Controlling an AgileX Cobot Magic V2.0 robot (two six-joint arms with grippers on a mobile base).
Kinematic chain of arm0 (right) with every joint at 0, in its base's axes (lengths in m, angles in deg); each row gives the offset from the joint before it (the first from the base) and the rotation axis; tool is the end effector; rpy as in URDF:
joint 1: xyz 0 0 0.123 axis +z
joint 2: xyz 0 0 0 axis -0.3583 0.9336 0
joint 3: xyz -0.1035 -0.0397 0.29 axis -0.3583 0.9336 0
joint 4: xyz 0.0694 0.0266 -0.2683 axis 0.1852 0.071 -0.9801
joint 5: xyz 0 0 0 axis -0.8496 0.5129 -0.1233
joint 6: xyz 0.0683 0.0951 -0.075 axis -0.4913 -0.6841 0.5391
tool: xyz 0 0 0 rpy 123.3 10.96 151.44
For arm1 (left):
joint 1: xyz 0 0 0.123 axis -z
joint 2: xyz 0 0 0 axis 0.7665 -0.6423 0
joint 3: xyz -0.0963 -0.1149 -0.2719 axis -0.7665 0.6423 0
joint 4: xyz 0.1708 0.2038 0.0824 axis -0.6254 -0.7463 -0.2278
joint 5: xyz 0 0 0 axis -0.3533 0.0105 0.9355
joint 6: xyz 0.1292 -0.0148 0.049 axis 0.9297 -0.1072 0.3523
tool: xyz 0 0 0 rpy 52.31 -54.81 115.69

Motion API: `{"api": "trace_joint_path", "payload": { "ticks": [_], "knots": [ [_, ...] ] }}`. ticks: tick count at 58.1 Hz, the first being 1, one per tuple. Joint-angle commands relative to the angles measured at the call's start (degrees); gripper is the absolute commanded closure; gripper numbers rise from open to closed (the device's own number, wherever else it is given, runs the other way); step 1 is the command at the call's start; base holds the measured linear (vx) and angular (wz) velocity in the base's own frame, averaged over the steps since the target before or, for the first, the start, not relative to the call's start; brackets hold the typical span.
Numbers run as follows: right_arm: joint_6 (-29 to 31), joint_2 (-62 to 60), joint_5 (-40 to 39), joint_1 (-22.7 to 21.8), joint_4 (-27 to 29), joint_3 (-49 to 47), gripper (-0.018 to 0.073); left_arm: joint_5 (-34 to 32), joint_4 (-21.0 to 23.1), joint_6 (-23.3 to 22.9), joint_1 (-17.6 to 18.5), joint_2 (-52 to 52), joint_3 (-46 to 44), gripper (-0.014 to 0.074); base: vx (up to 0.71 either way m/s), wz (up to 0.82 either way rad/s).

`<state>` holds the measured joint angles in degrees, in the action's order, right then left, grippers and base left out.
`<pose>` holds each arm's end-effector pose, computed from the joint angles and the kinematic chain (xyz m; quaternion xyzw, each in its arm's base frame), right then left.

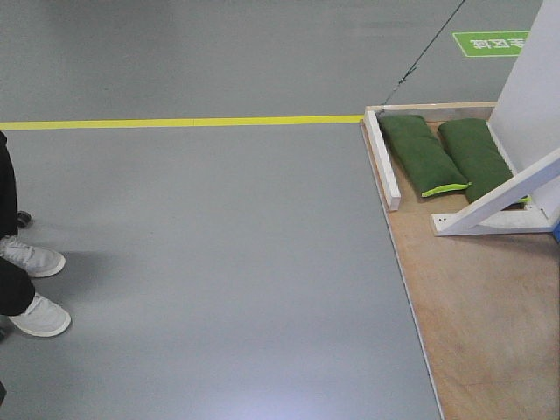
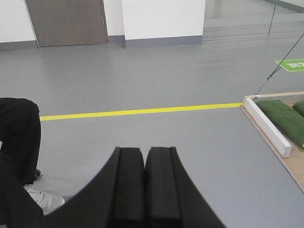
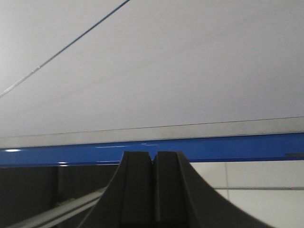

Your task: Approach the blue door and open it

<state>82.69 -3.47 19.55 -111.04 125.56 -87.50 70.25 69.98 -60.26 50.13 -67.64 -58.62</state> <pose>-0.0665 -0.2573 0.5141 0.5977 -0.1911 -0.1559 0.7628 0.1031 0.0025 0.1698 0.0124 0.7750 0.0211 0.6314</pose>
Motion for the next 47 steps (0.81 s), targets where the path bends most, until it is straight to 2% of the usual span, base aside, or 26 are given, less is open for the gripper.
{"api": "trace_joint_path", "payload": {
  "ticks": [1,17,31,39,47],
  "knots": [
    [0.4,2.1,3.4,-0.4,-6.6,-1.9,0.0547,-4.8,0.1,-0.4,0.4,0.7,-1.5,0.0524,0.00,0.00],
    [0.4,9.4,7.8,-0.4,-10.8,-2.5,0.0547,-4.8,0.1,-0.4,0.4,0.7,-1.5,0.0524,0.00,0.00],
    [0.4,15.0,13.3,-0.4,-10.5,-12.2,0.0547,-4.8,0.1,-0.4,0.4,0.7,-1.5,0.0524,0.00,0.00],
    [0.4,17.9,18.7,-0.6,-10.4,-18.7,0.0547,-4.8,0.1,-0.4,0.4,0.7,-1.5,0.0524,0.00,0.00],
    [0.4,19.2,29.7,-4.9,-9.7,-23.1,0.0547,-4.8,0.1,-0.4,0.4,0.7,-1.5,0.0524,0.00,0.00]
  ]
}}
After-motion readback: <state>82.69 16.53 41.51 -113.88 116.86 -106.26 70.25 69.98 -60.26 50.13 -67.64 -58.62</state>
